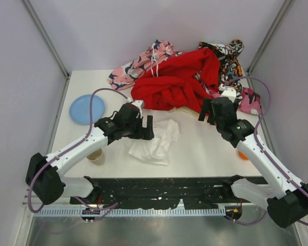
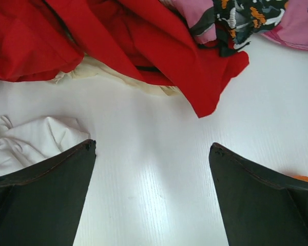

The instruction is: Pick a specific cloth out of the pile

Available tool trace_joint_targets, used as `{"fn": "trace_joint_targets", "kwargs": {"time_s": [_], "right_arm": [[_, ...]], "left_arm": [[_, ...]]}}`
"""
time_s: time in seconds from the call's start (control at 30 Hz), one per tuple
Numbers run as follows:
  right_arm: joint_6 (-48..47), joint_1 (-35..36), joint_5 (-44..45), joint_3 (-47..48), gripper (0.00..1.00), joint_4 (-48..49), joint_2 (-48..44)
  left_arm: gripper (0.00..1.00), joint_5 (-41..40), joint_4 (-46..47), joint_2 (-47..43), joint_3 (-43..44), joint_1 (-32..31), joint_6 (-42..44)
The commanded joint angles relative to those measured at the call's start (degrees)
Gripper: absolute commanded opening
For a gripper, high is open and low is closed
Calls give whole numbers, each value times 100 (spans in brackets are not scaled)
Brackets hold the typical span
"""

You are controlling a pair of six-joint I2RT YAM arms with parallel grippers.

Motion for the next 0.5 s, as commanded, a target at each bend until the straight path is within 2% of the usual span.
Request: {"fn": "trace_joint_targets", "kwargs": {"time_s": [0.0,0.1,0.27,0.47], "right_arm": [[236,-4,666,-129,95,365,-773],[211,-4,728,-112,95,286,-1082],[228,-4,808,-304,95,347,-1635],[193,5,632,-437,95,620,-1979]], "left_arm": [[100,-775,-537,-1124,513,-23,190],[100,-1029,-556,-2266,514,-40,313],[100,-2101,-564,-3780,153,-40,322],[100,-2788,-1126,-4046,267,-40,234]]}}
